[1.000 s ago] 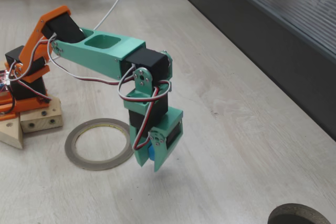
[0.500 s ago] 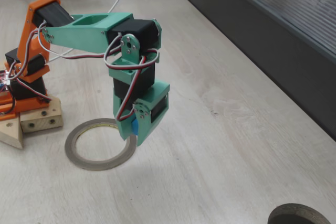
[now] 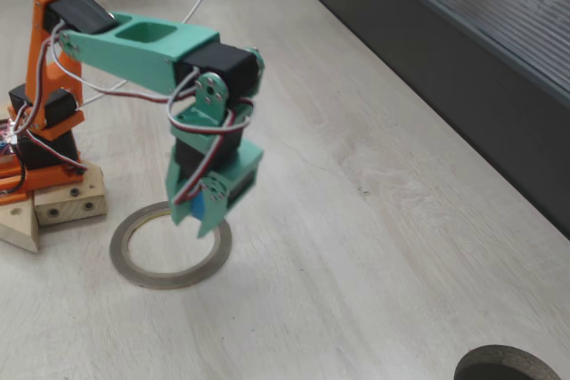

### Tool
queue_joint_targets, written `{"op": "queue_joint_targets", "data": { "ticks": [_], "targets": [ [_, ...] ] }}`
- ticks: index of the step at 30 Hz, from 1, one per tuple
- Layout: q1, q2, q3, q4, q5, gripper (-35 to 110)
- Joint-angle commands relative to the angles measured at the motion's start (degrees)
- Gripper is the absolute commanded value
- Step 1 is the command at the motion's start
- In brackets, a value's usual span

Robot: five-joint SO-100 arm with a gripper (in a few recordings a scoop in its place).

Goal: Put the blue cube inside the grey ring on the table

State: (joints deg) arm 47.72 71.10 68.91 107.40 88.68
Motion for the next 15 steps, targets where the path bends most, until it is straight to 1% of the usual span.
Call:
{"op": "queue_joint_targets", "data": {
  "ticks": [1, 8, 15],
  "targets": [
    [0.7, 7.2, 5.2, 0.4, 1.1, 3],
    [0.7, 11.1, 15.7, 0.0, 1.1, 3],
    [0.4, 17.2, 27.8, -11.3, 0.8, 3]
  ]
}}
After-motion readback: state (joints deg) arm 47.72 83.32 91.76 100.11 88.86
